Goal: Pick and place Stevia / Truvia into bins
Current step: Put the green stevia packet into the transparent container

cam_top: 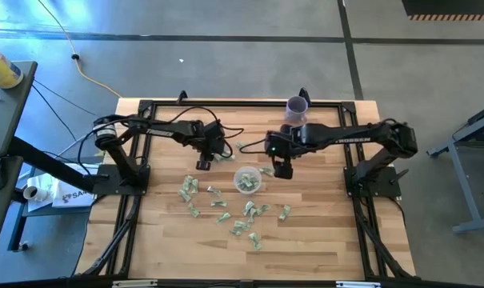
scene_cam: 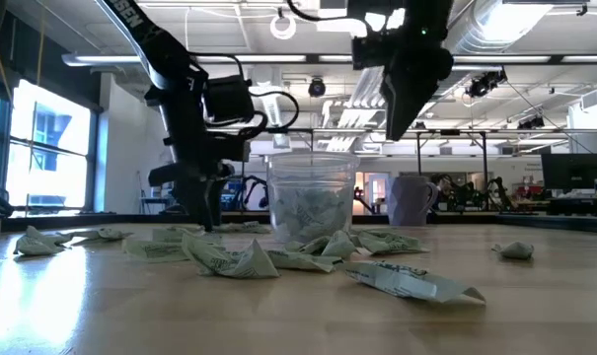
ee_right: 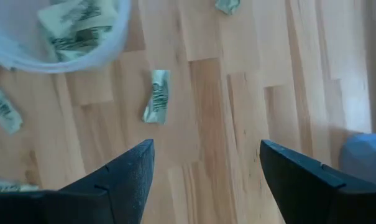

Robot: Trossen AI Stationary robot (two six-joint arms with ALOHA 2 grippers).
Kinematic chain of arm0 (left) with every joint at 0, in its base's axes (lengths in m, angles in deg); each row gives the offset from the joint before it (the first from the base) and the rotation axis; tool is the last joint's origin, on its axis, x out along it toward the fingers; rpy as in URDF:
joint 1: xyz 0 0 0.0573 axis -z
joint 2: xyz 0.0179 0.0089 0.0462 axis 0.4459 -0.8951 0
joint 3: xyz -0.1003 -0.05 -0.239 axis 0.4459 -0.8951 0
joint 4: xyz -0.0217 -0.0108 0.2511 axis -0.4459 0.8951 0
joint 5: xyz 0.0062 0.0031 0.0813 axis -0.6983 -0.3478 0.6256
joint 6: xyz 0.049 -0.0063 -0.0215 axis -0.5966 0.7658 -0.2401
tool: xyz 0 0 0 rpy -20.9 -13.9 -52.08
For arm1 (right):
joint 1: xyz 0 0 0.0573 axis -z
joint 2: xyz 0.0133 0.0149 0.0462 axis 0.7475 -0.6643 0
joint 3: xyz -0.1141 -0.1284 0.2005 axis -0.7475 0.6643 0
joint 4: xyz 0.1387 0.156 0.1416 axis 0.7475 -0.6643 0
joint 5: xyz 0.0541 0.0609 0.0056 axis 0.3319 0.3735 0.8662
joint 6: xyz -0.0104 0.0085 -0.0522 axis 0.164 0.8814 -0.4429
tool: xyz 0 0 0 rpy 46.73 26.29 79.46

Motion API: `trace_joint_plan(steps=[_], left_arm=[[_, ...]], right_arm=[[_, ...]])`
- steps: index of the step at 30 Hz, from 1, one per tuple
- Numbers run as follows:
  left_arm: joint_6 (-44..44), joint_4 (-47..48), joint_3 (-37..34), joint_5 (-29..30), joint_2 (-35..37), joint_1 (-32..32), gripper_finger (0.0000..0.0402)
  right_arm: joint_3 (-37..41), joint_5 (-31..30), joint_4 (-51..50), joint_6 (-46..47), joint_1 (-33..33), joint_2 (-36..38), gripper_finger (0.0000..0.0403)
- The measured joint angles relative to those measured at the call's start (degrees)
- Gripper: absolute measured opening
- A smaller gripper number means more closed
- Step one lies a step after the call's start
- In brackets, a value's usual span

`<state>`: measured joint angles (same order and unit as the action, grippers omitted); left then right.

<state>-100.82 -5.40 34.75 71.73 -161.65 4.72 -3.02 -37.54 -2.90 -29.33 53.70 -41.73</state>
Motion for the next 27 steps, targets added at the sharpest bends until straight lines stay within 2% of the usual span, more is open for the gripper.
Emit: trace_joint_plan(steps=[8, 11, 17, 23, 27], left_arm=[[1.08, 2.23, 0.10, -0.51, 0.01, 0.00, 0.0164], [2.00, 4.05, 0.13, -0.69, 0.07, 0.00, 0.0129], [6.44, 5.06, 0.19, -0.63, 0.15, 0.02, 0.0023], [19.97, 12.99, 4.39, -4.01, 2.60, 0.62, 0.0040], [22.84, 13.42, 8.32, -6.25, 8.00, 2.85, 0.0021]], right_arm=[[5.67, 1.82, 3.78, -0.90, 2.51, 0.41, 0.0281], [5.91, 1.66, 5.79, -1.43, 2.56, 0.41, 0.0280], [5.91, 1.61, 8.35, -1.45, 2.57, 0.41, 0.0276], [5.91, 1.43, 8.19, -0.18, 2.57, 0.72, 0.0276], [5.91, 0.29, 8.27, 0.45, 2.55, 1.29, 0.0272]])
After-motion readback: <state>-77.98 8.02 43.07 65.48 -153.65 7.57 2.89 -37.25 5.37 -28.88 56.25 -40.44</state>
